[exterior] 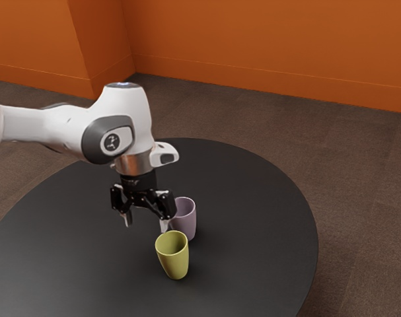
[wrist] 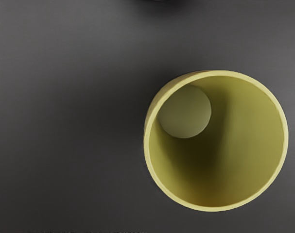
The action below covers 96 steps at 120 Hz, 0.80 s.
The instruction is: Place the right cup onto the left cup
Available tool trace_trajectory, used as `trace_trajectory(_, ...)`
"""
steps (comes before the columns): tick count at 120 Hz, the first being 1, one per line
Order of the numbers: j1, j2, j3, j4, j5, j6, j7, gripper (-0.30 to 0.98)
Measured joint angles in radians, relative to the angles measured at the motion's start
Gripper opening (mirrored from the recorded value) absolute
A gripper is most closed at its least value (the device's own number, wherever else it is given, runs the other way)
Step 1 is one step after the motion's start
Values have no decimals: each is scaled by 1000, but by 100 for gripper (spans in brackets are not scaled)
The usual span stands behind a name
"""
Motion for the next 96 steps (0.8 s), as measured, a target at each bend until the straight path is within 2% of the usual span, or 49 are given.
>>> trace_trajectory(96, 3, 127, 1, 31, 1, 86, -45, 69)
